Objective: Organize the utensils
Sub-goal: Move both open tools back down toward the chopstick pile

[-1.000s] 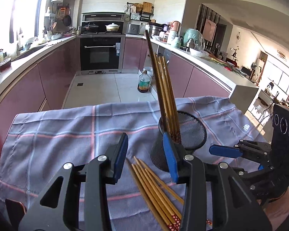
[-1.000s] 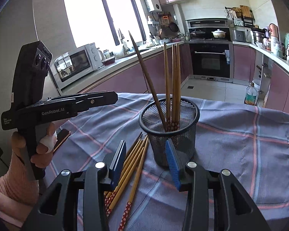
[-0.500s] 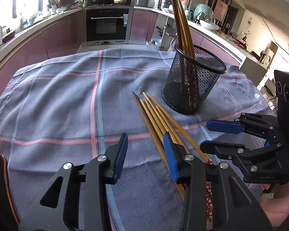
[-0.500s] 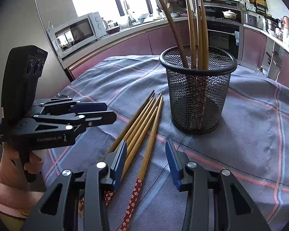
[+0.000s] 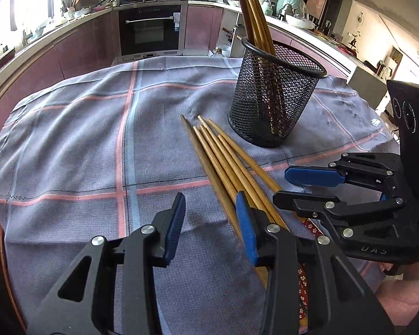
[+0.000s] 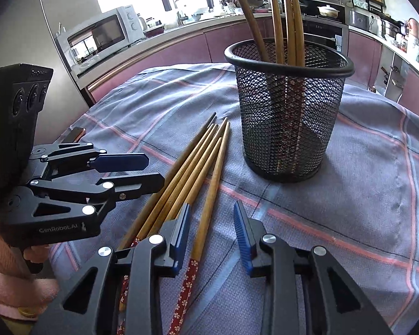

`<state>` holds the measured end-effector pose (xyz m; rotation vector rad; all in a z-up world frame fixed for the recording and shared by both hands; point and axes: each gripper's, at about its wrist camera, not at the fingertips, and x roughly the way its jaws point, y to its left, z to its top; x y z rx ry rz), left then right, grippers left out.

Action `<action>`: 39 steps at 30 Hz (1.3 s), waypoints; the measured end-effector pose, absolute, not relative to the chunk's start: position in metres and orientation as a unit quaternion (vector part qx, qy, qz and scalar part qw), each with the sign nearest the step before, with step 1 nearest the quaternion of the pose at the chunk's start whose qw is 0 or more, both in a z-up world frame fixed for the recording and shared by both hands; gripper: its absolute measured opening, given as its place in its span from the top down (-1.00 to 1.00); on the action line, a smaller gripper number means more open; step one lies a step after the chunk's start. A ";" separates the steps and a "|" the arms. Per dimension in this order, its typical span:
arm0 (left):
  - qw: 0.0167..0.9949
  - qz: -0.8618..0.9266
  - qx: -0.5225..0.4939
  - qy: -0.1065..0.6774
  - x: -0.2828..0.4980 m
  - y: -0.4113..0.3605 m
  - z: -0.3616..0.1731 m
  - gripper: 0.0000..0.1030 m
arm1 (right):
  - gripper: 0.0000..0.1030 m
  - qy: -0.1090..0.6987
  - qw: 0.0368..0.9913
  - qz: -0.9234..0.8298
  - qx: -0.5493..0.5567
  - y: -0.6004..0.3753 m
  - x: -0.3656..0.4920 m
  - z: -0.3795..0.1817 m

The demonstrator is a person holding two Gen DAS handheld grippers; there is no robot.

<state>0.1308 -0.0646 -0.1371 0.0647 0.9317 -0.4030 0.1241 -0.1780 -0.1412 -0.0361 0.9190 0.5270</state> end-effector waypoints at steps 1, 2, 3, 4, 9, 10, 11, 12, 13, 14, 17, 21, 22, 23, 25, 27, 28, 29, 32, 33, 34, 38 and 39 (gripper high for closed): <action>0.872 -0.194 0.030 0.448 0.130 -0.065 -0.138 0.30 | 0.42 0.438 0.863 0.251 -0.019 -0.177 0.124 -0.141; 0.871 -0.194 0.031 0.449 0.131 -0.066 -0.139 0.30 | 0.42 0.437 0.864 0.250 -0.021 -0.175 0.125 -0.141; 0.871 -0.194 0.032 0.450 0.131 -0.067 -0.140 0.30 | 0.42 0.437 0.864 0.249 -0.022 -0.175 0.125 -0.141; 0.871 -0.195 0.032 0.449 0.131 -0.068 -0.140 0.30 | 0.43 0.437 0.864 0.249 -0.024 -0.176 0.124 -0.141; 0.872 -0.192 0.039 0.449 0.131 -0.068 -0.141 0.32 | 0.46 0.436 0.865 0.247 -0.026 -0.172 0.126 -0.142; 0.871 -0.193 0.040 0.449 0.131 -0.068 -0.140 0.34 | 0.47 0.436 0.865 0.246 -0.026 -0.172 0.126 -0.142; 0.871 -0.195 0.041 0.450 0.131 -0.068 -0.140 0.38 | 0.48 0.436 0.865 0.246 -0.026 -0.172 0.126 -0.142; 0.870 -0.197 0.043 0.450 0.130 -0.068 -0.140 0.41 | 0.49 0.436 0.865 0.246 -0.026 -0.172 0.126 -0.143; 0.869 -0.199 0.045 0.450 0.130 -0.068 -0.140 0.44 | 0.51 0.436 0.866 0.245 -0.026 -0.171 0.127 -0.143; 0.869 -0.200 0.047 0.450 0.130 -0.068 -0.139 0.48 | 0.53 0.436 0.866 0.244 -0.026 -0.171 0.127 -0.143; 0.866 -0.209 0.044 0.453 0.130 -0.067 -0.139 0.58 | 0.53 0.436 0.867 0.241 -0.027 -0.171 0.128 -0.144; 0.865 -0.206 0.043 0.455 0.133 -0.066 -0.138 0.52 | 0.53 0.436 0.868 0.238 -0.029 -0.169 0.130 -0.144; 0.866 -0.203 0.045 0.455 0.134 -0.067 -0.138 0.51 | 0.53 0.436 0.868 0.237 -0.030 -0.168 0.131 -0.144; 0.865 -0.203 0.044 0.456 0.136 -0.068 -0.139 0.50 | 0.53 0.436 0.868 0.237 -0.032 -0.167 0.132 -0.144; 0.863 -0.203 0.040 0.461 0.141 -0.068 -0.140 0.50 | 0.53 0.435 0.869 0.235 -0.039 -0.163 0.133 -0.144; 0.863 -0.202 0.042 0.462 0.143 -0.071 -0.141 0.54 | 0.53 0.433 0.870 0.232 -0.049 -0.160 0.134 -0.144; 0.863 -0.200 0.044 0.462 0.144 -0.072 -0.141 0.55 | 0.53 0.432 0.870 0.230 -0.054 -0.158 0.134 -0.144; 0.863 -0.199 0.043 0.463 0.145 -0.072 -0.141 0.56 | 0.54 0.432 0.871 0.228 -0.057 -0.157 0.135 -0.144; 0.863 -0.196 0.039 0.465 0.146 -0.072 -0.142 0.59 | 0.61 0.430 0.872 0.224 -0.062 -0.157 0.136 -0.145; 0.862 -0.196 0.036 0.466 0.146 -0.071 -0.142 0.64 | 0.62 0.430 0.873 0.223 -0.062 -0.157 0.136 -0.145; 0.862 -0.197 0.032 0.466 0.146 -0.071 -0.141 0.68 | 0.65 0.431 0.873 0.222 -0.061 -0.158 0.136 -0.145; 0.863 -0.190 0.022 0.468 0.145 -0.072 -0.142 0.74 | 0.82 0.432 0.873 0.219 -0.051 -0.161 0.138 -0.145; 0.863 -0.189 0.017 0.469 0.145 -0.072 -0.142 0.74 | 0.82 0.433 0.873 0.220 -0.047 -0.162 0.138 -0.145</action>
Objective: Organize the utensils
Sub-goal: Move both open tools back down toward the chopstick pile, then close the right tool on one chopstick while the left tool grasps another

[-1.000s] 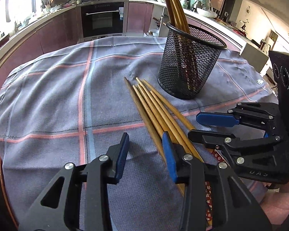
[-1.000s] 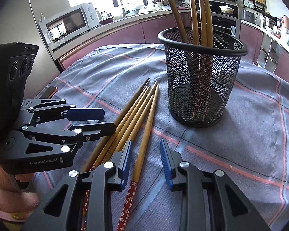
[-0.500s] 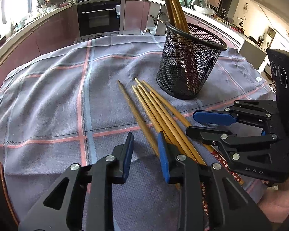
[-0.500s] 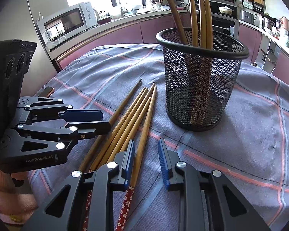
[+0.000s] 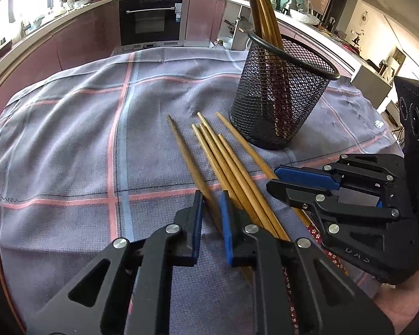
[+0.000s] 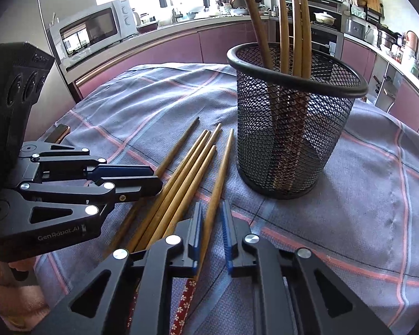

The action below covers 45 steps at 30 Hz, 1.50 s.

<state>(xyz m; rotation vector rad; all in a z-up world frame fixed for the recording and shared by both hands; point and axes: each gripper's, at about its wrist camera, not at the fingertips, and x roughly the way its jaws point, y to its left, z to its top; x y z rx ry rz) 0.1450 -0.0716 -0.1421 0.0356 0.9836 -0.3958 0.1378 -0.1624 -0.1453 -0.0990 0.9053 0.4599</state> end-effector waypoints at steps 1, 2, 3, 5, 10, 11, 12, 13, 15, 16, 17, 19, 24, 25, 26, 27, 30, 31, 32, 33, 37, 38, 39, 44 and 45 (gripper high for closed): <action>0.862 -0.188 0.012 0.470 0.145 -0.071 -0.142 0.75 | 0.83 0.434 0.873 0.220 -0.044 -0.163 0.138 -0.145; 0.862 -0.187 0.007 0.470 0.144 -0.070 -0.142 0.76 | 0.85 0.434 0.872 0.221 -0.041 -0.164 0.138 -0.145; 0.862 -0.185 0.002 0.471 0.144 -0.070 -0.142 0.77 | 0.87 0.435 0.872 0.222 -0.036 -0.165 0.139 -0.145; 0.863 -0.182 -0.006 0.472 0.143 -0.068 -0.142 0.79 | 0.89 0.437 0.871 0.224 -0.021 -0.169 0.140 -0.145; 0.864 -0.176 -0.028 0.470 0.139 -0.063 -0.138 0.82 | 0.90 0.440 0.868 0.229 0.000 -0.175 0.139 -0.145; 0.865 -0.176 -0.030 0.469 0.138 -0.062 -0.137 0.82 | 0.90 0.440 0.868 0.231 0.003 -0.176 0.139 -0.144; 0.866 -0.177 -0.033 0.467 0.137 -0.061 -0.135 0.82 | 0.90 0.439 0.868 0.233 0.007 -0.177 0.138 -0.144; 0.867 -0.177 -0.034 0.465 0.136 -0.061 -0.133 0.83 | 0.90 0.438 0.867 0.235 0.011 -0.178 0.139 -0.143; 0.869 -0.179 -0.035 0.460 0.133 -0.060 -0.129 0.83 | 0.90 0.436 0.868 0.239 0.018 -0.181 0.137 -0.140; 0.870 -0.182 -0.036 0.457 0.131 -0.058 -0.127 0.83 | 0.90 0.434 0.868 0.240 0.021 -0.182 0.137 -0.139; 0.871 -0.185 -0.038 0.454 0.129 -0.058 -0.124 0.83 | 0.90 0.432 0.868 0.242 0.024 -0.182 0.136 -0.137; 0.872 -0.190 -0.042 0.449 0.127 -0.055 -0.120 0.83 | 0.90 0.429 0.868 0.247 0.030 -0.184 0.134 -0.134; 0.875 -0.201 -0.050 0.438 0.120 -0.051 -0.108 0.84 | 0.90 0.419 0.868 0.263 0.045 -0.188 0.130 -0.125; 0.875 -0.204 -0.052 0.435 0.118 -0.051 -0.106 0.84 | 0.90 0.415 0.869 0.267 0.046 -0.188 0.128 -0.122; 0.876 -0.207 -0.054 0.432 0.116 -0.049 -0.103 0.84 | 0.90 0.411 0.870 0.269 0.047 -0.189 0.127 -0.120; 0.877 -0.210 -0.056 0.429 0.115 -0.048 -0.100 0.88 | 0.90 0.406 0.872 0.271 0.046 -0.188 0.125 -0.117; 0.879 -0.223 -0.065 0.416 0.109 -0.044 -0.089 0.88 | 0.90 0.391 0.875 0.280 0.052 -0.191 0.121 -0.108; 0.880 -0.227 -0.068 0.412 0.108 -0.043 -0.085 0.88 | 0.90 0.386 0.877 0.283 0.054 -0.192 0.119 -0.106; 0.881 -0.231 -0.071 0.406 0.106 -0.041 -0.081 0.88 | 0.90 0.380 0.878 0.285 0.054 -0.192 0.118 -0.102; 0.882 -0.236 -0.074 0.402 0.105 -0.040 -0.078 0.88 | 0.90 0.376 0.880 0.287 0.055 -0.192 0.116 -0.099; 0.888 -0.234 -0.066 0.391 0.102 -0.040 -0.070 0.88 | 0.90 0.363 0.884 0.289 0.056 -0.197 0.112 -0.091; 0.888 -0.231 -0.059 0.393 0.103 -0.041 -0.072 0.82 | 0.90 0.362 0.885 0.289 0.056 -0.197 0.112 -0.091; 0.887 -0.228 -0.053 0.398 0.105 -0.043 -0.076 0.75 | 0.90 0.362 0.885 0.288 0.057 -0.198 0.112 -0.090; 0.872 -0.208 -0.023 0.443 0.121 -0.056 -0.111 0.73 | 0.90 0.368 0.883 0.285 0.057 -0.199 0.111 -0.091; 0.870 -0.204 -0.016 0.449 0.124 -0.059 -0.118 0.71 | 0.90 0.369 0.883 0.286 0.057 -0.199 0.110 -0.092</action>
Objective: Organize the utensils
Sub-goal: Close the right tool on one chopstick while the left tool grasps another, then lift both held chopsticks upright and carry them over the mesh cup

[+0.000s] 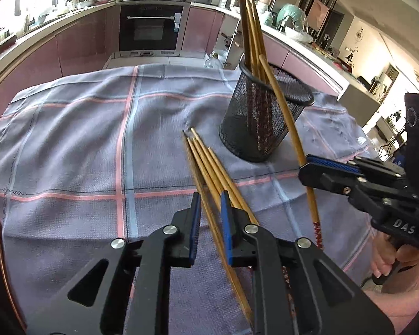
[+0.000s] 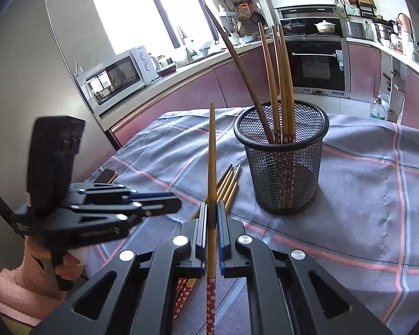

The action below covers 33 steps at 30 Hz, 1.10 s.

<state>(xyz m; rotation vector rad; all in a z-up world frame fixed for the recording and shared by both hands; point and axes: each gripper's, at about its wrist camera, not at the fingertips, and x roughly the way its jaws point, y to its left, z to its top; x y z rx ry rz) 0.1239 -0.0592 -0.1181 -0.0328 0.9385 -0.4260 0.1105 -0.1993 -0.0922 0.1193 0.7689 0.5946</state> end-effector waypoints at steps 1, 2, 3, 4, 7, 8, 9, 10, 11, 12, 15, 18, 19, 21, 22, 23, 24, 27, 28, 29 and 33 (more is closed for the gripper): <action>0.869 -0.197 -0.007 0.454 0.126 -0.062 -0.123 0.71 | 0.90 0.370 0.882 0.285 0.057 -0.199 0.110 -0.092; 0.869 -0.191 0.000 0.456 0.129 -0.064 -0.127 0.68 | 0.90 0.371 0.882 0.285 0.055 -0.198 0.110 -0.093; 0.870 -0.183 0.008 0.458 0.131 -0.066 -0.131 0.63 | 0.90 0.372 0.882 0.284 0.055 -0.197 0.111 -0.093; 0.870 -0.179 0.016 0.459 0.134 -0.068 -0.133 0.61 | 0.90 0.373 0.882 0.284 0.055 -0.195 0.112 -0.094; 0.870 -0.168 0.035 0.462 0.141 -0.075 -0.140 0.60 | 0.90 0.374 0.882 0.283 0.055 -0.195 0.111 -0.095; 0.870 -0.165 0.041 0.462 0.142 -0.076 -0.142 0.59 | 0.90 0.374 0.881 0.284 0.055 -0.195 0.111 -0.095; 0.870 -0.163 0.046 0.462 0.144 -0.078 -0.144 0.58 | 0.90 0.374 0.881 0.284 0.055 -0.195 0.111 -0.095; 0.871 -0.160 0.050 0.461 0.146 -0.080 -0.144 0.59 | 0.90 0.374 0.881 0.283 0.054 -0.196 0.111 -0.095; 0.872 -0.158 0.055 0.460 0.146 -0.082 -0.144 0.61 | 0.90 0.374 0.881 0.283 0.054 -0.196 0.111 -0.096; 0.873 -0.155 0.058 0.459 0.147 -0.083 -0.144 0.65 | 0.90 0.374 0.881 0.283 0.054 -0.196 0.112 -0.095; 0.874 -0.152 0.051 0.460 0.148 -0.083 -0.144 0.77 | 0.90 0.373 0.882 0.283 0.054 -0.196 0.112 -0.095; 0.875 -0.147 0.041 0.459 0.147 -0.083 -0.144 0.81 | 0.90 0.372 0.882 0.284 0.054 -0.196 0.112 -0.096; 0.875 -0.146 0.037 0.459 0.146 -0.083 -0.143 0.82 | 0.90 0.371 0.883 0.283 0.054 -0.196 0.111 -0.096; 0.875 -0.147 0.029 0.461 0.144 -0.081 -0.143 0.84 | 0.90 0.370 0.883 0.283 0.054 -0.197 0.111 -0.096; 0.875 -0.148 0.025 0.461 0.143 -0.080 -0.142 0.84 | 0.90 0.370 0.883 0.283 0.054 -0.197 0.112 -0.096; 0.874 -0.151 0.019 0.461 0.142 -0.079 -0.141 0.85 | 0.90 0.369 0.884 0.282 0.054 -0.198 0.111 -0.096; 0.874 -0.152 0.016 0.461 0.141 -0.077 -0.140 0.85 | 0.90 0.368 0.884 0.282 0.054 -0.198 0.111 -0.095; 0.877 -0.156 0.010 0.454 0.136 -0.072 -0.132 0.85 | 0.90 0.363 0.886 0.282 0.057 -0.201 0.110 -0.093; 0.878 -0.160 0.006 0.452 0.134 -0.070 -0.129 0.85 | 0.90 0.361 0.887 0.282 0.057 -0.202 0.109 -0.092; 0.879 -0.165 0.002 0.448 0.131 -0.067 -0.124 0.85 | 0.90 0.359 0.888 0.281 0.057 -0.202 0.110 -0.090; 0.884 -0.184 -0.013 0.431 0.122 -0.056 -0.104 0.85 | 0.90 0.348 0.893 0.280 0.060 -0.207 0.109 -0.084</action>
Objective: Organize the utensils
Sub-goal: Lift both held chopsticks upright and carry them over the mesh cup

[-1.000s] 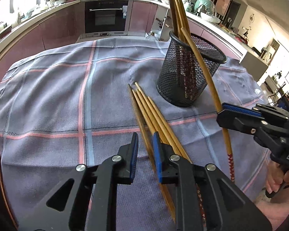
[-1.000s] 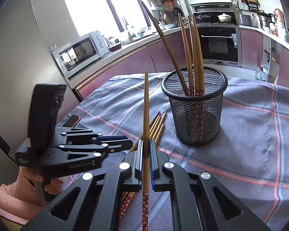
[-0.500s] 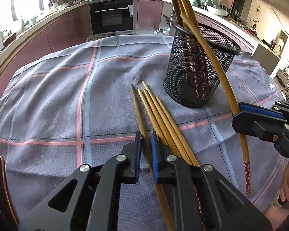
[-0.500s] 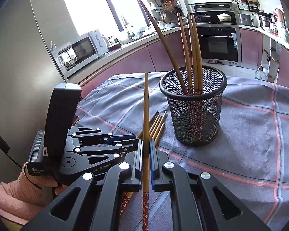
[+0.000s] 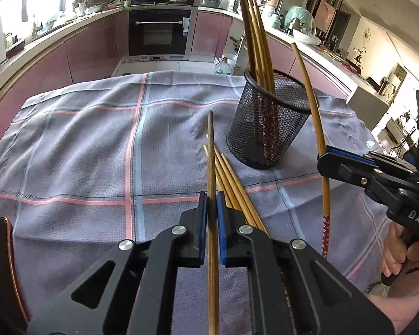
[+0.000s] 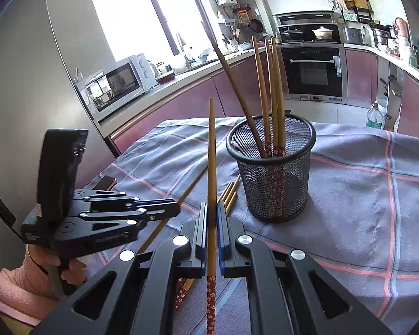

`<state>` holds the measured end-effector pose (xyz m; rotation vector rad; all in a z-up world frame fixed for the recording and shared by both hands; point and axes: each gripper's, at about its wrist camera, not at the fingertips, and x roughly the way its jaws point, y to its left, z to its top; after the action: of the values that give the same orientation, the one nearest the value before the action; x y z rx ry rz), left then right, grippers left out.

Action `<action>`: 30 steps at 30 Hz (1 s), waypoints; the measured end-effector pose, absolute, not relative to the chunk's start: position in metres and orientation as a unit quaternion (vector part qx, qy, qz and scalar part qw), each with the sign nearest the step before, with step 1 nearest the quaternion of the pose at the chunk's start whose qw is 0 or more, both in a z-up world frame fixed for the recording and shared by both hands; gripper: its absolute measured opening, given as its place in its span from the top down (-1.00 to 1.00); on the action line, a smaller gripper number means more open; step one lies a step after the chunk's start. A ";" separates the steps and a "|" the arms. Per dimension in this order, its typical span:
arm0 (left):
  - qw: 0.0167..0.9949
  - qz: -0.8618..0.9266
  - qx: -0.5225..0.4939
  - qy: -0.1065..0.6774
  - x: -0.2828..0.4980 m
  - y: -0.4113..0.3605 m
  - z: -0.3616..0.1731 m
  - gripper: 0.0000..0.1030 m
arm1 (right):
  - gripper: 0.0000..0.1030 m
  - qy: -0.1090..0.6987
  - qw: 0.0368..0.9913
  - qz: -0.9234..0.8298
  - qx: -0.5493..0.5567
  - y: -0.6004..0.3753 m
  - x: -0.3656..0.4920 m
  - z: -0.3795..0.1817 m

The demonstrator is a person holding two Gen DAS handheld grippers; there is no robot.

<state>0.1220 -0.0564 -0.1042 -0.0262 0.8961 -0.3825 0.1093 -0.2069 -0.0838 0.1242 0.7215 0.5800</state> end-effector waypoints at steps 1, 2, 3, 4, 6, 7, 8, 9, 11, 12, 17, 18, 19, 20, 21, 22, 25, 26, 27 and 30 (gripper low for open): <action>0.885 -0.190 -0.017 0.425 0.120 -0.054 -0.099 0.85 | 0.90 0.345 0.894 0.279 0.060 -0.208 0.109 -0.082; 0.886 -0.196 -0.023 0.419 0.117 -0.051 -0.093 0.85 | 0.90 0.341 0.896 0.279 0.061 -0.209 0.109 -0.079; 0.887 -0.204 -0.031 0.413 0.114 -0.048 -0.087 0.85 | 0.90 0.338 0.897 0.278 0.062 -0.211 0.109 -0.077; 0.889 -0.209 -0.037 0.406 0.112 -0.045 -0.080 0.85 | 0.90 0.335 0.898 0.278 0.063 -0.212 0.108 -0.075; 0.893 -0.217 -0.048 0.390 0.107 -0.041 -0.067 0.85 | 0.90 0.328 0.901 0.278 0.063 -0.215 0.108 -0.070; 0.896 -0.221 -0.053 0.382 0.104 -0.039 -0.062 0.85 | 0.90 0.324 0.902 0.277 0.063 -0.217 0.107 -0.068; 0.899 -0.225 -0.057 0.372 0.101 -0.037 -0.054 0.85 | 0.90 0.321 0.904 0.277 0.064 -0.218 0.107 -0.066; 0.901 -0.229 -0.059 0.364 0.099 -0.037 -0.049 0.85 | 0.90 0.318 0.905 0.276 0.065 -0.219 0.107 -0.063; 0.904 -0.237 -0.067 0.350 0.093 -0.034 -0.037 0.85 | 0.90 0.311 0.907 0.276 0.064 -0.221 0.106 -0.060; 0.906 -0.241 -0.069 0.341 0.090 -0.033 -0.031 0.85 | 0.90 0.308 0.908 0.276 0.064 -0.221 0.106 -0.058; 0.913 -0.251 -0.085 0.310 0.083 -0.031 -0.005 0.85 | 0.90 0.294 0.913 0.275 0.065 -0.224 0.106 -0.046; 0.914 -0.252 -0.088 0.305 0.082 -0.031 -0.001 0.85 | 0.90 0.291 0.914 0.275 0.065 -0.224 0.107 -0.044; 0.915 -0.252 -0.091 0.301 0.081 -0.030 0.003 0.85 | 0.90 0.288 0.915 0.275 0.064 -0.224 0.107 -0.041; 0.916 -0.254 -0.094 0.298 0.080 -0.029 0.006 0.85 | 0.90 0.285 0.916 0.274 0.064 -0.225 0.107 -0.039; 0.916 -0.255 -0.098 0.295 0.082 -0.028 0.009 0.86 | 0.90 0.283 0.917 0.274 0.063 -0.226 0.108 -0.037; 0.916 -0.257 -0.100 0.293 0.082 -0.028 0.010 0.86 | 0.90 0.280 0.918 0.274 0.063 -0.226 0.108 -0.035; 0.916 -0.261 -0.108 0.285 0.084 -0.029 0.018 0.86 | 0.90 0.273 0.920 0.274 0.062 -0.224 0.110 -0.030; 0.916 -0.262 -0.109 0.283 0.086 -0.030 0.020 0.86 | 0.90 0.271 0.921 0.274 0.062 -0.224 0.111 -0.029; 0.916 -0.264 -0.110 0.281 0.087 -0.032 0.023 0.86 | 0.90 0.269 0.921 0.274 0.061 -0.225 0.111 -0.028; 0.917 -0.270 -0.109 0.274 0.092 -0.036 0.030 0.86 | 0.90 0.265 0.923 0.273 0.058 -0.225 0.111 -0.023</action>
<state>0.0918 -0.0356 0.0299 -0.2238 0.5646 -0.5553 0.1113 -0.2248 -0.0231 0.1190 0.5431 0.5606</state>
